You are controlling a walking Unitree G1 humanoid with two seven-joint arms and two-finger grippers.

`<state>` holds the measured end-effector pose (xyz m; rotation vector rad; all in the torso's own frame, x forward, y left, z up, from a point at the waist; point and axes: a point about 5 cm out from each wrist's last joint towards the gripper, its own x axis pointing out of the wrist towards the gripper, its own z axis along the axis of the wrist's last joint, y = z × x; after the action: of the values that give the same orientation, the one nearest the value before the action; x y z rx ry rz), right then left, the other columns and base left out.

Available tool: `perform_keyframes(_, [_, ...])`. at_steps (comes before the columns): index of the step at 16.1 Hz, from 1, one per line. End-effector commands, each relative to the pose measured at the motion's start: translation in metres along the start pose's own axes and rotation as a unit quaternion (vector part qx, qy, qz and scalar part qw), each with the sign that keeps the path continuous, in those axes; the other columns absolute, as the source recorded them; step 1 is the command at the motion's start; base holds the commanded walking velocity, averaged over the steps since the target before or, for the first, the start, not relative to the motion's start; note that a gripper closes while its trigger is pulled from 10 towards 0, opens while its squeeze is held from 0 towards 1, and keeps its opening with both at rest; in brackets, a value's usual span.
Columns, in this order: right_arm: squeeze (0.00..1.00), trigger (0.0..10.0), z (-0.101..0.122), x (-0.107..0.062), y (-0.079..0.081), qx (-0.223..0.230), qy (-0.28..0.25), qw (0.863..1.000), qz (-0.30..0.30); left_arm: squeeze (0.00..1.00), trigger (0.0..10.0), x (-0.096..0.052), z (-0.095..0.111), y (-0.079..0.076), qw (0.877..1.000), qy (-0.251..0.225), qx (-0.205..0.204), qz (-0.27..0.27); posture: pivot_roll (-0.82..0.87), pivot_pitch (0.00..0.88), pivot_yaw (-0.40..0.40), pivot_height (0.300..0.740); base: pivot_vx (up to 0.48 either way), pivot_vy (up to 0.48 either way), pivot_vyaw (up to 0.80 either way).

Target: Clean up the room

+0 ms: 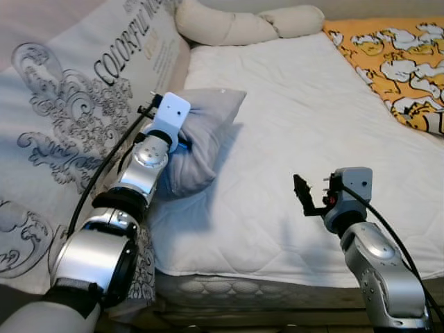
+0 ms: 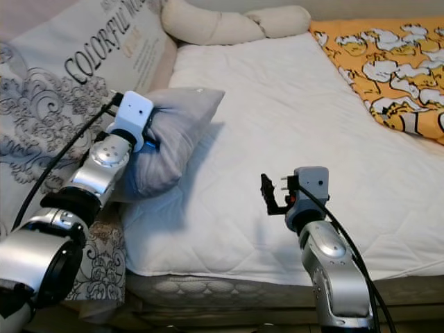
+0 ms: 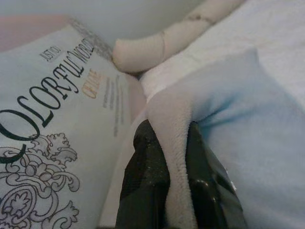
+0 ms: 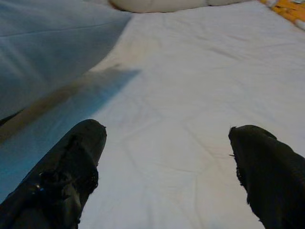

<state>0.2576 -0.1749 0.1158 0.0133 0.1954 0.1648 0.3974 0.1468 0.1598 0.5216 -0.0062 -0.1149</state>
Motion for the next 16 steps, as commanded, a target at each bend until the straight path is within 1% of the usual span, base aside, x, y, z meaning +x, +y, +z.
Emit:
perform_keyframes(1, [0.00, 10.0, 0.004, -0.005, 0.009, -0.010, -0.002, 0.999, 0.041, 0.00, 10.0, 0.000, -0.003, 0.009, 1.000, 0.005, 0.007, 0.028, -0.22, 0.000, 0.150, 0.740, 0.000, 0.000, 0.00])
perform_keyframes(3, [0.00, 10.0, 0.008, -0.015, 0.014, -0.034, -0.003, 0.993, 0.113, 0.00, 10.0, -0.004, -0.018, 0.003, 0.998, 0.031, -0.011, 0.046, -0.26, 0.000, 0.147, 0.740, 0.000, 0.000, 0.00])
perform_keyframes(4, [0.00, 10.0, 0.010, -0.019, 0.013, -0.038, -0.003, 0.991, 0.132, 0.00, 10.0, -0.007, -0.023, -0.001, 0.998, 0.041, -0.016, 0.050, -0.27, 0.000, 0.146, 0.740, 0.000, 0.000, 0.00])
perform_keyframes(5, [0.00, 10.0, 0.014, -0.024, 0.011, -0.046, -0.001, 0.987, 0.157, 0.00, 10.0, -0.011, -0.033, -0.008, 0.997, 0.057, -0.005, 0.053, -0.29, 0.000, 0.136, 0.740, 0.000, 0.000, 0.00])
perform_keyframes(6, [0.00, 10.0, 0.022, -0.034, 0.011, -0.043, 0.003, 0.976, 0.212, 0.00, 10.0, -0.018, -0.049, -0.018, 0.994, 0.087, 0.032, 0.060, -0.32, 0.000, 0.126, 0.740, 0.000, 0.000, 0.00])
perform_keyframes(7, [0.00, 10.0, 0.024, -0.038, 0.012, -0.037, 0.005, 0.971, 0.235, 0.00, 10.0, -0.020, -0.053, -0.020, 0.993, 0.097, 0.034, 0.061, -0.32, 0.000, 0.125, 0.740, 0.000, 0.000, 0.00])
perform_keyframes(8, [0.00, 10.0, 0.026, -0.050, 0.013, -0.039, 0.023, 0.955, 0.291, 0.00, 10.0, -0.024, -0.060, -0.025, 0.991, 0.115, 0.033, 0.060, -0.34, 0.000, 0.125, 0.740, 0.000, 0.000, 0.00])
perform_keyframes(9, [0.00, 10.0, 0.026, -0.057, 0.013, -0.049, 0.042, 0.944, 0.323, 0.00, 10.0, -0.025, -0.062, -0.027, 0.990, 0.123, 0.026, 0.056, -0.35, 0.000, 0.127, 0.740, 0.000, 0.000, 0.00])
perform_keyframes(10, [0.00, 10.0, 0.026, -0.061, 0.011, -0.058, 0.060, 0.937, 0.340, 0.00, 10.0, -0.026, -0.065, -0.028, 0.990, 0.131, 0.021, 0.054, -0.35, 0.000, 0.129, 0.740, 0.000, 0.000, 0.00])
perform_keyframes(11, [0.00, 10.0, 0.028, -0.062, 0.009, -0.065, 0.067, 0.934, 0.346, 0.00, 10.0, -0.027, -0.067, -0.028, 0.988, 0.139, 0.022, 0.056, -0.35, 0.000, 0.130, 0.740, 0.000, 0.000, 0.00])
perform_keyframes(12, [0.00, 10.0, 0.028, -0.062, 0.008, -0.066, 0.067, 0.934, 0.345, 0.00, 10.0, -0.028, -0.069, -0.027, 0.988, 0.145, 0.016, 0.059, -0.34, 0.000, 0.130, 0.740, 0.000, 0.000, 0.00])
perform_keyframes(13, [0.00, 10.0, 0.029, -0.061, 0.008, -0.066, 0.067, 0.934, 0.344, 0.00, 10.0, -0.028, -0.070, -0.025, 0.986, 0.155, -0.005, 0.060, -0.33, 0.000, 0.131, 0.740, 0.000, 0.000, 0.00])
perform_keyframes(14, [0.00, 10.0, 0.027, -0.059, 0.008, -0.065, 0.070, 0.933, 0.347, 0.05, 10.0, -0.027, -0.069, -0.029, 0.985, 0.154, -0.076, 0.031, -0.32, 0.000, 0.134, 0.740, 0.000, 0.000, 0.00])
perform_keyframes(15, [0.00, 10.0, 0.026, -0.058, 0.009, -0.066, 0.071, 0.932, 0.349, 1.00, 10.0, -0.026, -0.067, -0.032, 0.982, 0.149, -0.118, 0.019, -0.31, 0.000, 0.136, 0.740, 0.000, 0.000, 0.00])
perform_keyframes(16, [0.00, 10.0, 0.025, -0.056, 0.010, -0.068, 0.070, 0.931, 0.351, 1.00, 10.0, -0.024, -0.062, -0.033, 0.981, 0.134, -0.140, 0.010, -0.30, 0.000, 0.139, 0.740, 0.000, 0.000, 0.00])
